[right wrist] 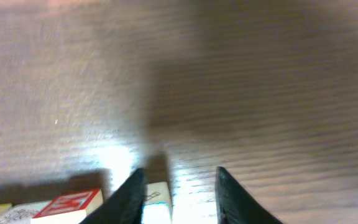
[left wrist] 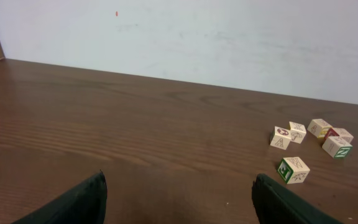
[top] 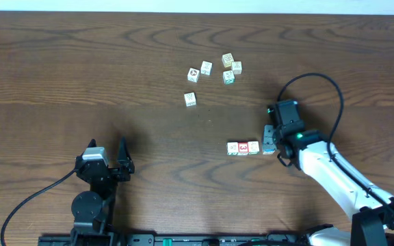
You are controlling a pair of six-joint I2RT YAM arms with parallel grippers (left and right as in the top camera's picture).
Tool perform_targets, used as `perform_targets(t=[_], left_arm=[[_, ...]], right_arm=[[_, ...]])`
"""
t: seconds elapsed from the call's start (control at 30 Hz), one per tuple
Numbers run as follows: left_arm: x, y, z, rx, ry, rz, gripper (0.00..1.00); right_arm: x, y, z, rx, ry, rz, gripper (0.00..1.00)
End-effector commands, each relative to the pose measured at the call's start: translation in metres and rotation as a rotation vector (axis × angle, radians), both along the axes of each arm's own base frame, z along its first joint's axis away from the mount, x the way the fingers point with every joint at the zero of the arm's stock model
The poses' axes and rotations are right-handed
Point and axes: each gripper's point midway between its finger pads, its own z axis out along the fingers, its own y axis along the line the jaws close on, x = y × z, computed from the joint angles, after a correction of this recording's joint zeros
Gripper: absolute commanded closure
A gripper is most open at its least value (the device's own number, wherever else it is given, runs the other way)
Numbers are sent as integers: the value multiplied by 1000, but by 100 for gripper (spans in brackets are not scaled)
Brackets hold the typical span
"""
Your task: Lift 4 blocks
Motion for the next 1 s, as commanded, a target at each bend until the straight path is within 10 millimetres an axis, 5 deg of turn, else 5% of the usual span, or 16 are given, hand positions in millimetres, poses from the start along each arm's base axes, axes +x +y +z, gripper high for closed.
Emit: perform_targets(t=[0.0, 0.2, 0.97], left_arm=[[-1, 5, -17, 6, 53, 29, 25], [-1, 5, -17, 6, 53, 29, 25], [-1, 5, -17, 6, 53, 29, 25]], right_arm=[[13, -13, 13, 0, -31, -52, 78], [-6, -22, 4, 14, 55, -116, 96], [-39, -22, -24, 33, 164, -120, 93]])
